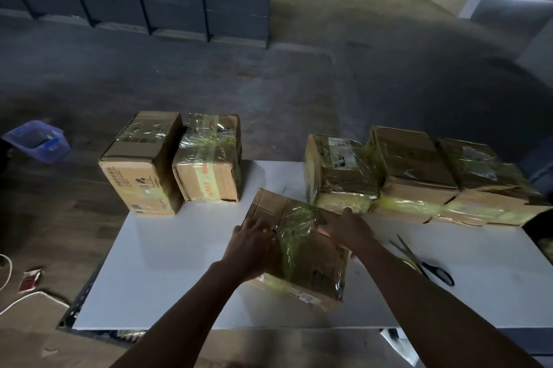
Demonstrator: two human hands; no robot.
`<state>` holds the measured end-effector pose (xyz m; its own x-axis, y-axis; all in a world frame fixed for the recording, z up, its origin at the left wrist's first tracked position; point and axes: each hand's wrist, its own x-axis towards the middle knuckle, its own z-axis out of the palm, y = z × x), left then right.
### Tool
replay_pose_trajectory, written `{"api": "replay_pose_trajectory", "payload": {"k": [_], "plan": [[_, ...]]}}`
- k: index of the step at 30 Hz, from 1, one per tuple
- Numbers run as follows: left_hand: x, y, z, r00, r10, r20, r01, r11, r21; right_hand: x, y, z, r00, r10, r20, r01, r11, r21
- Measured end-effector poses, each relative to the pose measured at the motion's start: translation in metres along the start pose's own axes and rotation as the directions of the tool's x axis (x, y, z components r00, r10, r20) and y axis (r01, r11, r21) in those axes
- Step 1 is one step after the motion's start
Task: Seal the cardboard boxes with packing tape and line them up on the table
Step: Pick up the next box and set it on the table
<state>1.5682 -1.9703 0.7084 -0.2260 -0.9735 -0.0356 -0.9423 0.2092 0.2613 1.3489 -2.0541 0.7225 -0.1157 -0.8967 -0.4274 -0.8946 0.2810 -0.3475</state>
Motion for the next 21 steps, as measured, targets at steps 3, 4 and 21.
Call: {"api": "replay_pose_trajectory", "payload": {"k": [3,4,21], "plan": [[-0.004,0.005,0.005,0.999,0.040,-0.005,-0.040,0.998,-0.043,0.001,0.004,0.004,0.996,-0.064,-0.058,0.071,0.991,0.111],[-0.006,0.007,0.009,0.998,0.064,-0.016,-0.065,0.996,-0.059,0.001,0.005,0.005,0.994,-0.082,-0.075,0.092,0.984,0.154],[-0.003,0.029,0.013,0.964,-0.149,-0.220,0.073,0.945,-0.320,-0.012,0.033,0.027,0.988,-0.128,-0.083,0.144,0.963,0.229]]}}
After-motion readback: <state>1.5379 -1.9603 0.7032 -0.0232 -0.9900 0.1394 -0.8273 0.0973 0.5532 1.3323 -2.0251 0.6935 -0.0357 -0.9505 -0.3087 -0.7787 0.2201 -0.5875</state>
